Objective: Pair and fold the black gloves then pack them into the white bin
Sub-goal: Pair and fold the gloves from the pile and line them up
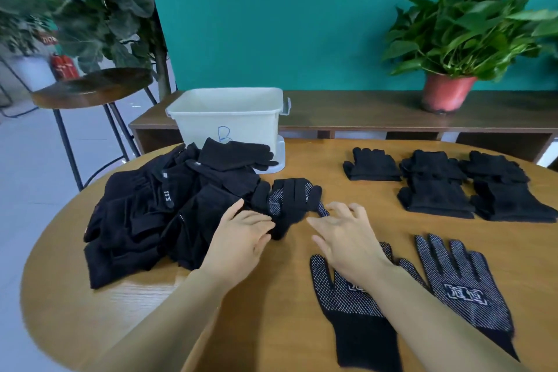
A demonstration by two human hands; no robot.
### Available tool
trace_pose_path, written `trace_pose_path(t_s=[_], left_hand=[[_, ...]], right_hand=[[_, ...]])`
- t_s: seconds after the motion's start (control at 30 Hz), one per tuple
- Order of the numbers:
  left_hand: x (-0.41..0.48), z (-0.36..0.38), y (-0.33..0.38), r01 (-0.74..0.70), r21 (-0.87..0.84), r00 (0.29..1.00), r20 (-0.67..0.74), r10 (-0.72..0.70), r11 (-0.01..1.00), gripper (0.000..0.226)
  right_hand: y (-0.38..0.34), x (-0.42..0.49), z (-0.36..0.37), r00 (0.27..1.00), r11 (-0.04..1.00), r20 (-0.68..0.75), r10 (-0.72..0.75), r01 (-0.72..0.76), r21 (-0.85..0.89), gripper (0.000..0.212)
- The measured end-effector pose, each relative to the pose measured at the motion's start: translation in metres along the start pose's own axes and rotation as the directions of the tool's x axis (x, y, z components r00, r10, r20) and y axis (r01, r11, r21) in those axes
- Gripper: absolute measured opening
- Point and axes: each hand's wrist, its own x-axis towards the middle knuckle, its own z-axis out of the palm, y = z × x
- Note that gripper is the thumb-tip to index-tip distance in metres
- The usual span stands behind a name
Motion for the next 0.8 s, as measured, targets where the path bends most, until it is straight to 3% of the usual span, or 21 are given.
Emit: trace_pose_path(t_s=[0.13, 0.23, 0.3, 0.43, 0.53, 0.67, 0.8], left_hand=[[0.012, 0.015, -0.011, 0.011, 0.054, 0.999, 0.038, -0.013, 0.998, 0.027], [0.017, 0.024, -0.015, 0.023, 0.051, 1.000, -0.006, -0.023, 0.998, 0.015], [0.018, 0.027, -0.017, 0.028, 0.041, 1.000, -0.015, -0.028, 0.999, 0.010], [0.015, 0.029, -0.020, 0.038, 0.055, 0.999, -0.001, -0.038, 0.998, 0.020], [0.015, 0.024, -0.021, 0.045, 0.065, 0.999, 0.013, -0.046, 0.997, 0.028], [0.042, -0.006, -0.018, 0.189, -0.109, 0.972, -0.118, -0.201, 0.976, 0.011], [0.084, -0.058, -0.008, 0.322, -0.541, 0.910, -0.049, -0.411, 0.777, 0.018]], right_hand=[[-0.009, 0.026, 0.015, 0.994, 0.994, -0.023, -0.108, 0.107, -0.017, 0.021], [-0.015, 0.042, 0.028, 0.989, 0.988, -0.003, -0.151, 0.151, 0.025, 0.026], [-0.019, 0.050, 0.035, 0.991, 0.990, 0.005, -0.137, 0.137, 0.044, 0.028], [-0.022, 0.059, 0.041, 0.994, 0.990, -0.009, -0.107, 0.107, 0.087, 0.023], [-0.020, 0.065, 0.032, 1.000, 0.973, -0.008, -0.030, 0.031, 0.228, 0.024], [-0.019, 0.079, -0.004, 0.985, 0.824, -0.046, 0.169, -0.116, 0.555, 0.017], [-0.018, 0.098, -0.058, 0.950, 0.471, 0.037, 0.311, -0.188, 0.862, 0.015]])
